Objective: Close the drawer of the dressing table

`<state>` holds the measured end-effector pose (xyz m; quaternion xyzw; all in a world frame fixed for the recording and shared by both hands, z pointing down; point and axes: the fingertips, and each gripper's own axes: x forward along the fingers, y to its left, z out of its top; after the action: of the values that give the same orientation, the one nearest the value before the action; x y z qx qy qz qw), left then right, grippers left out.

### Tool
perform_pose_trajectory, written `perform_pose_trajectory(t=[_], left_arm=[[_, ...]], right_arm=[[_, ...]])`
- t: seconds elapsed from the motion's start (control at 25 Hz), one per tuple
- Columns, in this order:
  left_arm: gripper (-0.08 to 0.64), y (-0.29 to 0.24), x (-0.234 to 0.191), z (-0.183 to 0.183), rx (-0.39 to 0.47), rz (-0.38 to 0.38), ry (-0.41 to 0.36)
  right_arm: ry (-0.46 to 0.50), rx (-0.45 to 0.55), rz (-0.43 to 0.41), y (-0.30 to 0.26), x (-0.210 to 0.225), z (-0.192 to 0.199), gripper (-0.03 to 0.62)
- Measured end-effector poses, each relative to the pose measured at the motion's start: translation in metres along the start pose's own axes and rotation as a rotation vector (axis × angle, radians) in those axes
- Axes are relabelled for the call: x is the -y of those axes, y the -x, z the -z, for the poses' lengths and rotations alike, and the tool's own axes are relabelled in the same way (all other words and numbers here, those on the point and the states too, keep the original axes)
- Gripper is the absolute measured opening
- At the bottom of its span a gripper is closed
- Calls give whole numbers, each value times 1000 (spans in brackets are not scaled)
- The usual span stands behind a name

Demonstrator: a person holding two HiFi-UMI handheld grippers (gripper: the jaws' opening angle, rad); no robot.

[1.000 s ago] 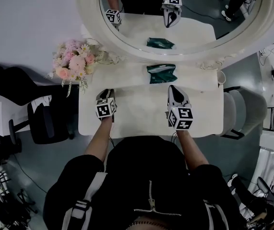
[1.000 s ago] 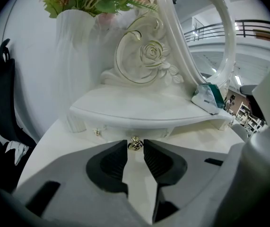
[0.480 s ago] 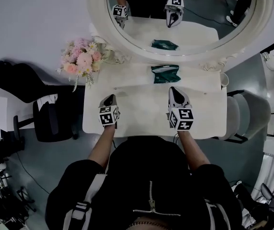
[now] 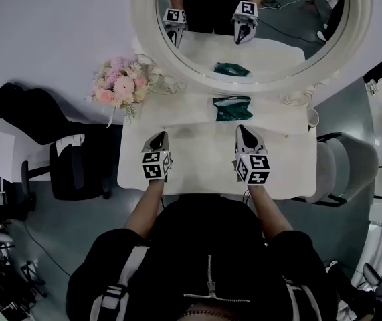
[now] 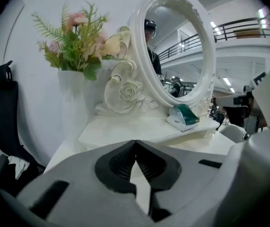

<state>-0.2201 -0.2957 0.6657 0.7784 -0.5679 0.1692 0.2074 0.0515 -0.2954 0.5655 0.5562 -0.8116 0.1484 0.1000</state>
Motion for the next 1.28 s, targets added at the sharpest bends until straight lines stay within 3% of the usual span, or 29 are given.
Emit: perform_pose_trajectory(t=[0.36, 0.64, 0.88, 1.28], left_arm=[[5, 6, 47, -100, 206, 103, -111], [5, 18, 70, -150, 313, 156, -170], [5, 23, 79, -171, 358, 185, -187], [5, 24, 86, -169, 358, 200, -189]], right_arm=[[13, 43, 8, 3, 5, -19, -3], [47, 109, 10, 11, 6, -42, -9], [92, 174, 27, 23, 4, -59, -9], [95, 156, 13, 24, 1, -54, -9]])
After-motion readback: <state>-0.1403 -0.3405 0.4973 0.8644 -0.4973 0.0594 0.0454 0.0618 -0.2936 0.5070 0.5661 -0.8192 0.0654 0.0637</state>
